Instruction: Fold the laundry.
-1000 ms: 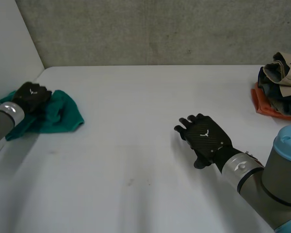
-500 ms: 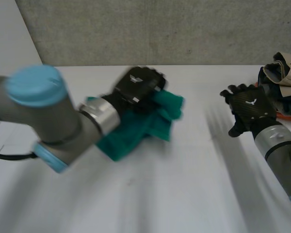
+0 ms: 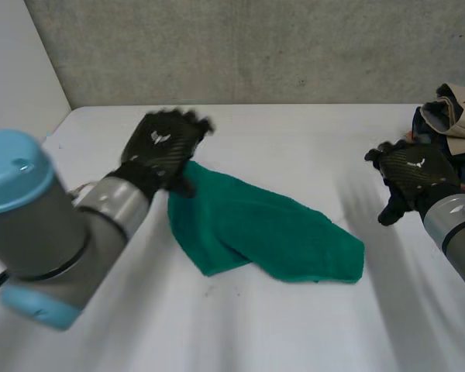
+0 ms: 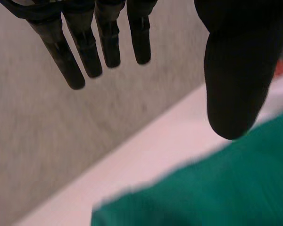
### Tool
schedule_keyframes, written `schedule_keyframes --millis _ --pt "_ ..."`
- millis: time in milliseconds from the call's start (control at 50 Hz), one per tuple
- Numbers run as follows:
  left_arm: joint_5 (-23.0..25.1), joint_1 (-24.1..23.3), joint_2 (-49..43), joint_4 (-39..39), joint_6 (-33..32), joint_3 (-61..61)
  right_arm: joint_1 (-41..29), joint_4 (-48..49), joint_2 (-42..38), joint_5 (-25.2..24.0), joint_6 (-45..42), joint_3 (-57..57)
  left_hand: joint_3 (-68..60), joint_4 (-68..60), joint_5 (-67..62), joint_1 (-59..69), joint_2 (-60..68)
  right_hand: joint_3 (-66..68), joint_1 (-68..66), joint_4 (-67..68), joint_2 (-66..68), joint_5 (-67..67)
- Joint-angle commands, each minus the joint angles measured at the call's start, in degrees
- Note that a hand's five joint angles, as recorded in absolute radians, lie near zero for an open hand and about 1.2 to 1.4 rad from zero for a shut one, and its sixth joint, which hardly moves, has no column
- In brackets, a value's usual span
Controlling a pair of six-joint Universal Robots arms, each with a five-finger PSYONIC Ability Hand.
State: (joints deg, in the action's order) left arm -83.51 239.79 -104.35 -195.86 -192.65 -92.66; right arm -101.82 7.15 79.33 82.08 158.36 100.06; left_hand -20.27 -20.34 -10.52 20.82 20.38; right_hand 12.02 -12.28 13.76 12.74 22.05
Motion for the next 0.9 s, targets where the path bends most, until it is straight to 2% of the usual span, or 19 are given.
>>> schedule_keyframes --millis 20,160,320,560,680,900 --pt "0.18 2.43 1.7 8.03 -2.29 -12.0 -2.41 -11.63 -0.67 -0.52 -3.06 -1.53 -10.97 -10.9 -10.72 10.42 10.87 -2.02 2.28 -3.76 -2.74 -22.05" --pt "0.71 -0.02 -6.11 4.71 -2.38 -12.9 -7.42 -5.4 -3.92 0.09 -4.11 0.14 -13.15 -13.08 -12.9 12.6 13.05 -2.02 2.28 -3.76 -2.74 -22.05" --pt "0.01 -3.1 -11.57 -1.37 -2.56 -9.21 -7.69 -0.47 -5.77 0.44 -4.2 1.9 -16.17 -16.1 -15.92 15.63 16.07 -2.02 2.28 -3.76 -2.74 -22.05" --pt "-0.25 -4.42 -17.55 -1.98 -7.22 -4.64 -7.6 -0.12 -5.77 0.45 -4.12 2.25 -23.41 -23.34 -23.16 22.87 23.31 -2.02 2.28 -3.76 -2.74 -22.05" --pt "-1.48 -4.51 -19.49 -2.07 -7.48 -3.14 -7.51 -0.12 -5.86 0.45 -4.12 2.25 -23.75 -23.68 -23.5 23.21 23.65 -2.02 2.28 -3.76 -2.74 -22.05" --pt "-2.19 -4.6 -23.27 -2.25 -7.57 1.16 -7.51 -0.12 -5.86 0.45 -4.12 2.51 -34.33 -34.26 -34.08 33.79 34.23 -2.02 2.28 -3.76 -2.74 -22.05"
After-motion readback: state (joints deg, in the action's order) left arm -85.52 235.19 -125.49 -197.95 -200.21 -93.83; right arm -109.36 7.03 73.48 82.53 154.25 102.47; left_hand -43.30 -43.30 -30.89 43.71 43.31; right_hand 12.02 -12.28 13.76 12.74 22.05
